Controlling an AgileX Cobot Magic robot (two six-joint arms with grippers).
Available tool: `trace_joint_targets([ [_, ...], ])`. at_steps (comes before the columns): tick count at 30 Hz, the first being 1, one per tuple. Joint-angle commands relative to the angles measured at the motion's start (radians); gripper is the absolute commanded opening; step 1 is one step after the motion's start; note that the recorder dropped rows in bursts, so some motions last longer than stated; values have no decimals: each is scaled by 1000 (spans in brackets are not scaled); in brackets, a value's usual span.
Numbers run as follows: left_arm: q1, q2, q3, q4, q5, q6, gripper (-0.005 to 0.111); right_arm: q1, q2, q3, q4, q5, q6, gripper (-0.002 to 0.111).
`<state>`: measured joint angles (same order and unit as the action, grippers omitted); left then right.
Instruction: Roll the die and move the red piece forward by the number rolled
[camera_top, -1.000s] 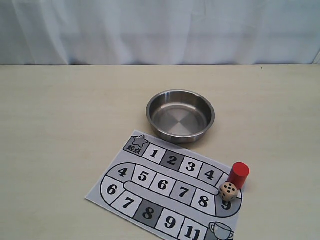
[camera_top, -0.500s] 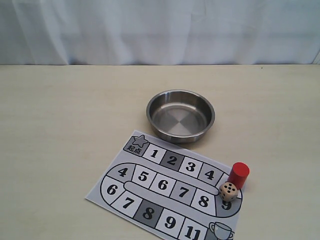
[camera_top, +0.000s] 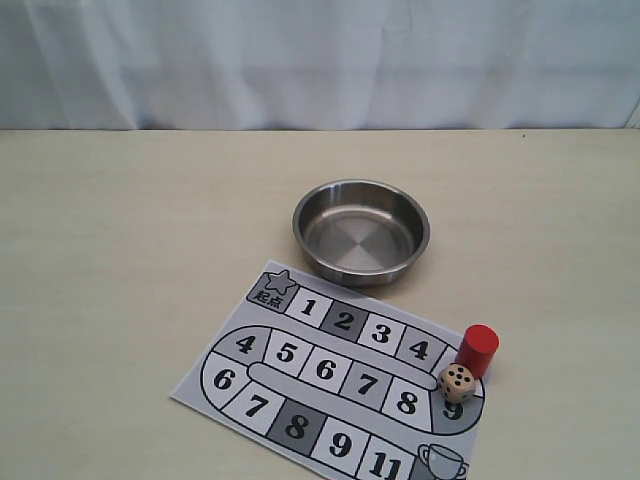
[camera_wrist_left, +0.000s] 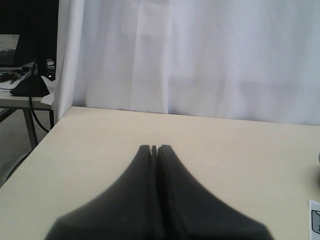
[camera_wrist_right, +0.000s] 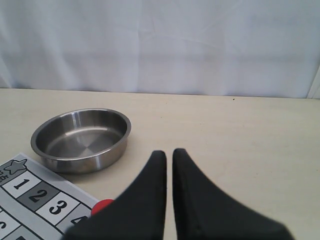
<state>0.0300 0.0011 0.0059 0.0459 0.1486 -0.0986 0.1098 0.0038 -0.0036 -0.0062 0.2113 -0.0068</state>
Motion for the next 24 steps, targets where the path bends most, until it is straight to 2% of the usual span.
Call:
trace_joint_targets([
  [1, -6, -1, -6, -3, -5, -2, 0, -2, -4, 4, -6, 3, 7, 4],
  [24, -6, -1, -6, -2, -5, -2, 0, -2, -4, 4, -6, 3, 7, 4],
])
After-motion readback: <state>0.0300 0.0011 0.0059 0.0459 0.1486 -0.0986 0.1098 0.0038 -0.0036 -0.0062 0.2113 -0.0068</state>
